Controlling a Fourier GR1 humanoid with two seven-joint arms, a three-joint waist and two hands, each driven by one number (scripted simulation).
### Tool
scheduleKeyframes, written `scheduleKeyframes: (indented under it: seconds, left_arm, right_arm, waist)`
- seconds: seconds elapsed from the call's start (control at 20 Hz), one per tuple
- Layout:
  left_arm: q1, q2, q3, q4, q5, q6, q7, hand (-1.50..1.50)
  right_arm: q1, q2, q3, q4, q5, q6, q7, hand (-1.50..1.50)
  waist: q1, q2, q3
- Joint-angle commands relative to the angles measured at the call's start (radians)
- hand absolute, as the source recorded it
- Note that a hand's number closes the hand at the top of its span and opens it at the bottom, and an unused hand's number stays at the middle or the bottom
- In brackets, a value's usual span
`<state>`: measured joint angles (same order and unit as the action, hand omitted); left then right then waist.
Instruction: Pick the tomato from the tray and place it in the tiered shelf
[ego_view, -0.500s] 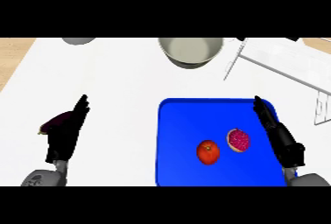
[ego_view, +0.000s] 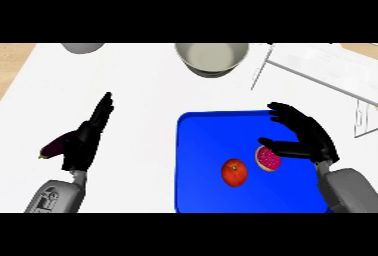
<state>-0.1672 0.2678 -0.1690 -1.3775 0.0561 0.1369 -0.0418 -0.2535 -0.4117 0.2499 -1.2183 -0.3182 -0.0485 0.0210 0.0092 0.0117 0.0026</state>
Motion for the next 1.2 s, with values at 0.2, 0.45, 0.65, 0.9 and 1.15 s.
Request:
scheduleKeyframes:
  seconds: [0.2, 0.45, 0.65, 0.9, 1.15]
  left_arm:
    - [0.002, -0.063, -0.055, -0.039, -0.039, 0.024, 0.022, 0.0]
    - [-0.067, -0.048, 0.003, 0.025, -0.022, -0.014, 0.038, 0.0]
    - [-0.008, -0.03, -0.014, -0.078, -0.032, -0.016, 0.059, 0.0]
    - [-0.053, -0.05, -0.005, -0.04, -0.039, -0.013, 0.075, 0.0]
    - [-0.021, -0.053, 0.002, -0.053, -0.04, -0.021, 0.061, 0.0]
  right_arm:
    - [-0.015, 0.11, -0.043, 0.196, 0.204, -0.359, -0.111, -1.5]
    - [0.025, 0.098, -0.165, 0.205, 0.04, -0.124, -0.317, -1.5]
    - [-0.017, -0.032, -0.044, 0.077, 0.077, 0.061, -0.082, -1.5]
    - [-0.12, -0.097, 0.034, -0.041, 0.141, 0.115, 0.143, -1.5]
    - [-0.171, -0.135, 0.08, -0.172, 0.148, 0.195, 0.372, -1.5]
  waist:
    - [-0.001, -0.01, -0.002]
    - [-0.012, -0.009, -0.002]
    - [-0.005, -0.014, -0.003]
    - [-0.01, -0.014, -0.004]
    - [-0.011, -0.015, -0.004]
